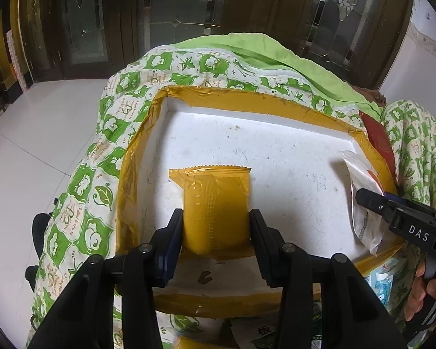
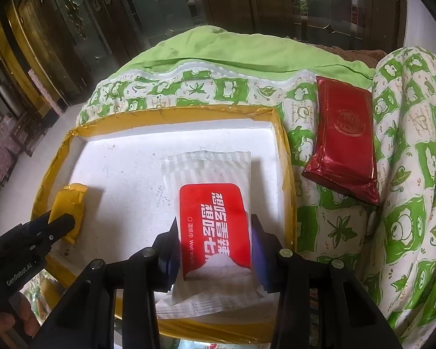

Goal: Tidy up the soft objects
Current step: 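Carry both packs into the tray and open both grippers to release them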

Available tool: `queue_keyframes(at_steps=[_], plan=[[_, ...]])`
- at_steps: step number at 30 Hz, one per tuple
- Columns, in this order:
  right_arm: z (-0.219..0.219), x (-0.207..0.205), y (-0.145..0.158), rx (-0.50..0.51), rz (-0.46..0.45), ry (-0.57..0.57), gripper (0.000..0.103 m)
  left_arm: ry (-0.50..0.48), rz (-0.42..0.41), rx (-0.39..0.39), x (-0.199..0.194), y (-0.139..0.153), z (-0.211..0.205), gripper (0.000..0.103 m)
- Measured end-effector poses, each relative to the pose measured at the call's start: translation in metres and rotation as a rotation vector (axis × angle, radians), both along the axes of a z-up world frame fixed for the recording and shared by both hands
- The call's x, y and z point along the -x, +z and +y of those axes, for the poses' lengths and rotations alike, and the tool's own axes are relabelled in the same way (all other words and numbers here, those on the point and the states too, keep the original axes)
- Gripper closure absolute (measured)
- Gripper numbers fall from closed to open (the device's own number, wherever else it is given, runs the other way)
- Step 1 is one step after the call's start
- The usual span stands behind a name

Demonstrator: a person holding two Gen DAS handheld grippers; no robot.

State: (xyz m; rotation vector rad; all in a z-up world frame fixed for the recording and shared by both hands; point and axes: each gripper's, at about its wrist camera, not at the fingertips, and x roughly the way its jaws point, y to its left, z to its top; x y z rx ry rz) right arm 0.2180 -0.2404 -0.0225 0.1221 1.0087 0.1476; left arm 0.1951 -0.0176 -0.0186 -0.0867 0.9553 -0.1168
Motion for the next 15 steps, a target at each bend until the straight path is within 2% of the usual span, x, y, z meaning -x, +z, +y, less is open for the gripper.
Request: queue_keyframes(at_steps=[15], plan=[[0.0102, -0.0013, -0.005, 0.065, -0.024, 0.036, 0.057, -0.001, -0.01, -0.046, 0.005, -0.0026, -0.0052, 0.059]])
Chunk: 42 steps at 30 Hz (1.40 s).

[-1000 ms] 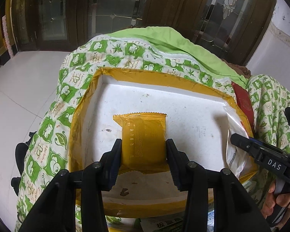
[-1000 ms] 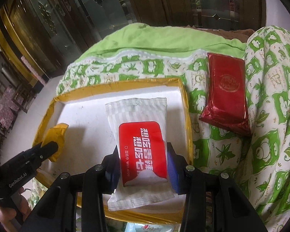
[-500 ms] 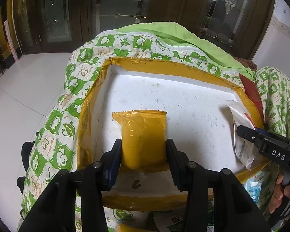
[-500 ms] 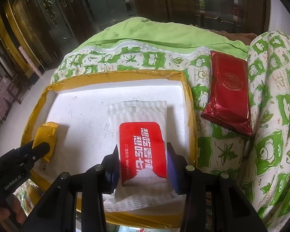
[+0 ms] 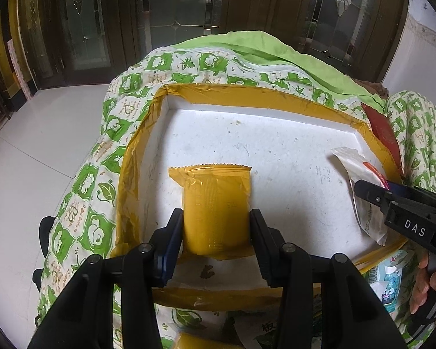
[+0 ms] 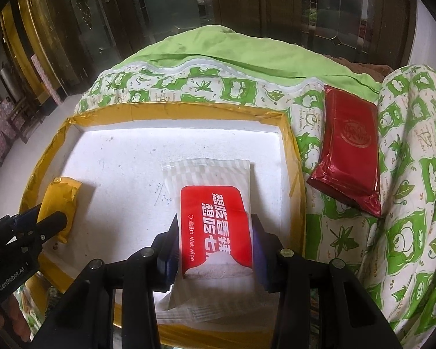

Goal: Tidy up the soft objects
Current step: 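Carry both packs into the tray and open both grippers to release them, then grasp the blue sock plush with left gripper while right gripper grasps the blue tissue pack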

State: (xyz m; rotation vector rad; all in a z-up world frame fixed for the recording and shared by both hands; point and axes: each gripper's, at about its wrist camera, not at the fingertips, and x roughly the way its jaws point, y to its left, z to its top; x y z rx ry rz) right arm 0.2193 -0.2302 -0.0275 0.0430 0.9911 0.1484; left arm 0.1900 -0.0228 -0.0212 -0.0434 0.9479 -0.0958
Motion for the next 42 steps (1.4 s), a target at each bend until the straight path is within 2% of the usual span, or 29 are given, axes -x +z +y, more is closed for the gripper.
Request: queue_keyframes(at_steps=[7, 11, 16, 18, 23, 28, 32, 35, 42], plan=[[0.001, 0.0, 0.0, 0.0, -0.013, 0.001, 0.055, 0.001, 0.002, 0.006, 0.001, 0.0, 0.0, 0.056], [0.002, 0.001, 0.0, 0.003, -0.021, 0.008, 0.053, 0.005, -0.007, 0.012, 0.004, 0.002, 0.0, 0.038], [0.005, 0.003, 0.002, 0.006, -0.047, 0.016, 0.041, 0.005, -0.02, 0.043, 0.007, 0.006, 0.001, 0.027], [0.004, 0.005, 0.004, 0.0, -0.06, 0.01, 0.038, 0.009, -0.034, 0.054, 0.01, 0.008, 0.001, 0.019], [-0.003, 0.009, 0.014, -0.05, -0.107, -0.019, 0.03, 0.012, -0.061, 0.101, 0.018, 0.015, 0.004, 0.014], [-0.007, 0.017, 0.025, -0.086, -0.164, -0.038, 0.009, 0.025, -0.093, 0.106, 0.031, 0.023, 0.007, 0.011], [-0.009, 0.024, 0.032, -0.118, -0.196, -0.045, 0.006, 0.03, -0.127, 0.116, 0.045, 0.031, 0.009, 0.008], [-0.009, 0.031, 0.036, -0.132, -0.22, -0.046, 0.001, 0.031, -0.166, 0.103, 0.061, 0.037, 0.011, 0.005], [-0.01, 0.048, 0.043, -0.144, -0.239, -0.037, 0.001, 0.038, -0.198, 0.076, 0.096, 0.036, 0.02, 0.003]])
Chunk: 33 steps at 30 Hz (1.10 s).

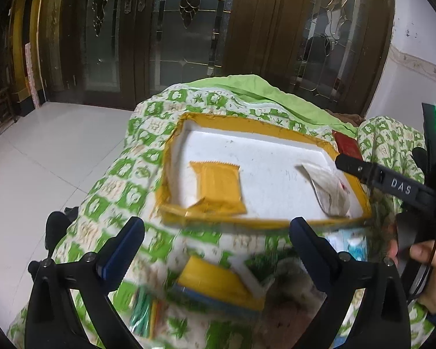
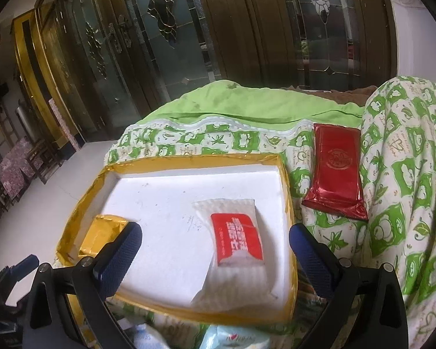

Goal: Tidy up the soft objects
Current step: 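Grasp the blue sock plush with left gripper while right gripper grasps the blue tissue pack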

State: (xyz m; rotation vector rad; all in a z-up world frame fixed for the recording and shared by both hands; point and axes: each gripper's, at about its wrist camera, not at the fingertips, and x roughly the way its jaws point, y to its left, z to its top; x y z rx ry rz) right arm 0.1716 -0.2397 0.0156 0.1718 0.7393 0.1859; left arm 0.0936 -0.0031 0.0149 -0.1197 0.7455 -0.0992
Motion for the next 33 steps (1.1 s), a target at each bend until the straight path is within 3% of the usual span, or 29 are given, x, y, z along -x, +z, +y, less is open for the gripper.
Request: queue_keyframes(at_steps=[11, 20, 25, 33], plan=[[-0.012, 0.047, 0.017, -0.091, -0.037, 0.003, 0.001, 0.024, 0.013, 0.021, 0.05, -0.008, 0.016, 0.003], [-0.025, 0.08, 0.014, -0.126, 0.008, -0.004, 0.001, 0.018, 0.022, 0.032, 0.071, -0.008, 0.014, 0.003], [-0.031, 0.089, 0.007, -0.138, 0.048, -0.007, 0.001, -0.049, 0.056, 0.036, 0.081, -0.015, -0.005, 0.003], [-0.037, 0.086, 0.001, -0.151, 0.106, -0.022, 0.001, -0.18, 0.106, -0.039, 0.094, -0.03, -0.049, 0.003]])
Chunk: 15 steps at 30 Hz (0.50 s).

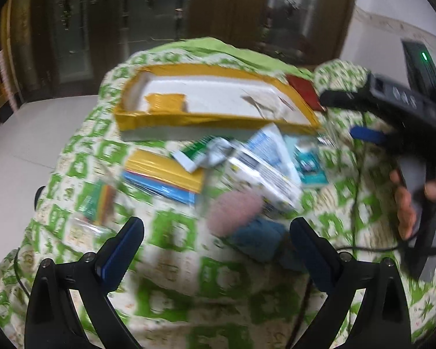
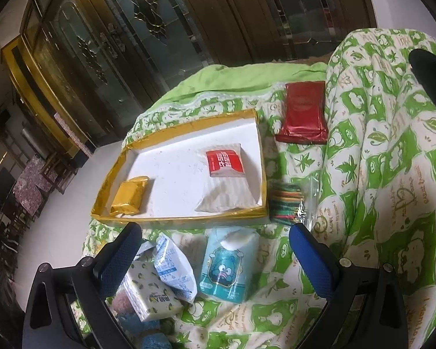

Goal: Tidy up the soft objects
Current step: 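Grasp the blue sock plush with left gripper while right gripper grasps the blue tissue pack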

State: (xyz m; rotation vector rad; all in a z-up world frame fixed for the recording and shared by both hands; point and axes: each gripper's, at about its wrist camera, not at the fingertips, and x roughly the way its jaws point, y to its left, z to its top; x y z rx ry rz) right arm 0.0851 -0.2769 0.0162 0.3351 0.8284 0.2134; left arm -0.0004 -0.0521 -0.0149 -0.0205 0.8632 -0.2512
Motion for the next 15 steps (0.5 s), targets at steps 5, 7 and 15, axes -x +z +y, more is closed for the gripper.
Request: queue_keyframes(at_steps=[5, 7, 15], plan=[[0.005, -0.001, -0.003, 0.011, 0.025, 0.026, 0.001, -0.003, 0.009, 0.0, 0.001, -0.002, -0.002, 0.003], [0.007, -0.001, -0.004, 0.017, 0.034, 0.035, 0.001, 0.008, 0.013, 0.018, 0.0, -0.001, 0.001, 0.003], [0.01, -0.009, -0.018, 0.089, 0.108, 0.019, 0.003, -0.039, 0.097, 0.145, 0.001, -0.005, -0.009, 0.003]])
